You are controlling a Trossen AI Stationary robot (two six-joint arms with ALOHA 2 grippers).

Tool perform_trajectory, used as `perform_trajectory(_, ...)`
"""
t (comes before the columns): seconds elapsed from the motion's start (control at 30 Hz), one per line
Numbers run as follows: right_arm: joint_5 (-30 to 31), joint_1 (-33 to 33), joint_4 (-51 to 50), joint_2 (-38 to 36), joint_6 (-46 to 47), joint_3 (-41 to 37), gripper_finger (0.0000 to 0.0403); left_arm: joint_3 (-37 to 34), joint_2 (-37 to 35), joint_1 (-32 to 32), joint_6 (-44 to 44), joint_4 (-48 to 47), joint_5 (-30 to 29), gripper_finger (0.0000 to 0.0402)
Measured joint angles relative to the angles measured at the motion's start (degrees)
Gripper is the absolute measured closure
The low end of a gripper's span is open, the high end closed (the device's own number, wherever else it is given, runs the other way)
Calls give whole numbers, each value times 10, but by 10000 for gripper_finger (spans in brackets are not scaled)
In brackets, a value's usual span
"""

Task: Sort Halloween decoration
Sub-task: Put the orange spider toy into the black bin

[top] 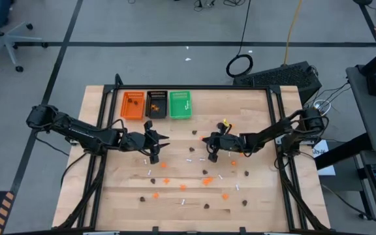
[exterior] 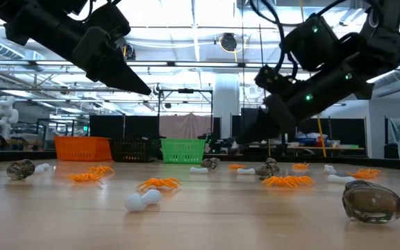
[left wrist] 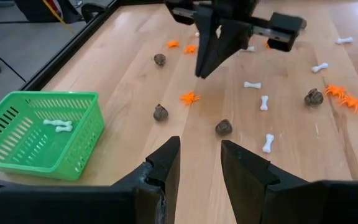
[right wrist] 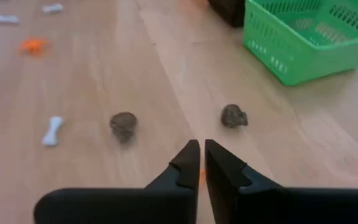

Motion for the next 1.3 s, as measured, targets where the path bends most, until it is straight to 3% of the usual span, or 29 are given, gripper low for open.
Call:
perform_trajectory(0.33,-31,-45,67,75,29,1,266,0,0,0,-3,3,0,285)
perform_trajectory(0.5,-31,-49,77,107,48,2,241,0,0,0,-3,3,0,285)
perform_trajectory(0.63,-30,-48,77,113,50,2,275,0,0,0,-3,3,0,285)
perform_trajectory(0.83,-43,-48,95,114,21,1,388,0,0,0,-3,2,0,285)
perform_trajectory(1.1,-55,-43,145,88,7,0,399,0,0,0,0,2,0,285)
perform_trajectory(1.3,-92,1,206,52,-47,0,401,0,0,0,1,19,0,285)
